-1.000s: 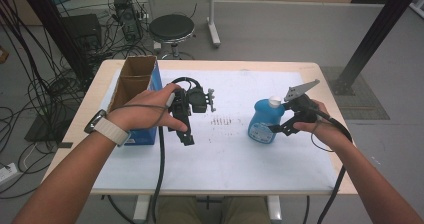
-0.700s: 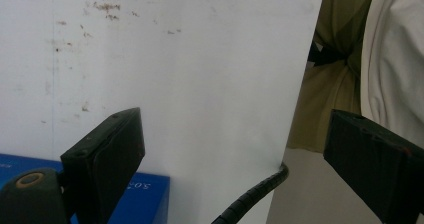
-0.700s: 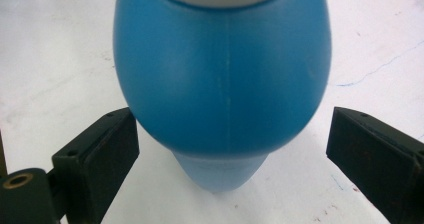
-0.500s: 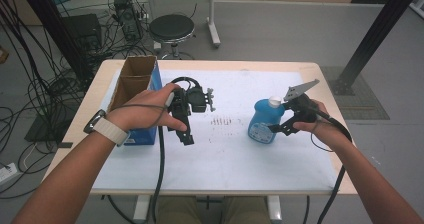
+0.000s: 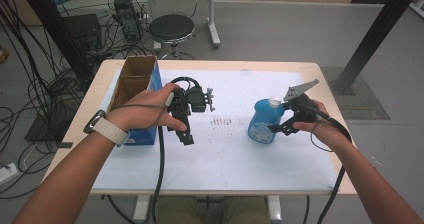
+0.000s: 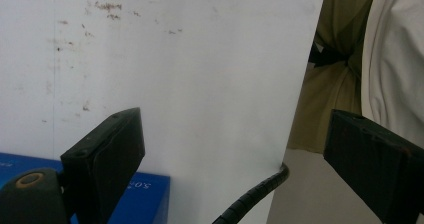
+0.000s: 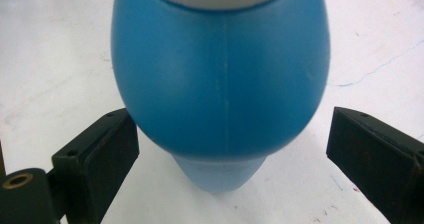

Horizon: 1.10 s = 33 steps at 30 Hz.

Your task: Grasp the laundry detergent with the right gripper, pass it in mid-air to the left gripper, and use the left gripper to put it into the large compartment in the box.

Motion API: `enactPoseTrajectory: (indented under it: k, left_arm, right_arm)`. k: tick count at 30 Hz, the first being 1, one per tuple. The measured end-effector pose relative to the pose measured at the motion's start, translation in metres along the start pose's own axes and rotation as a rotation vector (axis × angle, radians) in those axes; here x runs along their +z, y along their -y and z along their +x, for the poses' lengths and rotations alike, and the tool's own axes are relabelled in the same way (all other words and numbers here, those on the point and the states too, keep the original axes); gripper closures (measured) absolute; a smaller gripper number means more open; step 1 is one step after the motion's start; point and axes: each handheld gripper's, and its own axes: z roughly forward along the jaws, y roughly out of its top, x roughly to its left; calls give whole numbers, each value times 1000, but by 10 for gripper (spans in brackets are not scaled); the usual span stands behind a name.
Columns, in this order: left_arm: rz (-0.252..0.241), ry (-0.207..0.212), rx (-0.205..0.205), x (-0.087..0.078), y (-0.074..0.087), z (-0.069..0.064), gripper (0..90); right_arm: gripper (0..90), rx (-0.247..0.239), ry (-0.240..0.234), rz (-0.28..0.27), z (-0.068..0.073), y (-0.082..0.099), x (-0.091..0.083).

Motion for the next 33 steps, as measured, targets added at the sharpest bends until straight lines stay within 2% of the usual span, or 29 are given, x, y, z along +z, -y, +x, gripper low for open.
enactPoseTrajectory:
  k: [25,33]
  left_arm:
    - [-10,-1,-8,0,3,0,99]
    - [-17,-2,-8,0,3,1,100]
  right_arm:
    - [52,13,8,-12,0,0,3]
    - [52,17,14,-36,1,2,4]
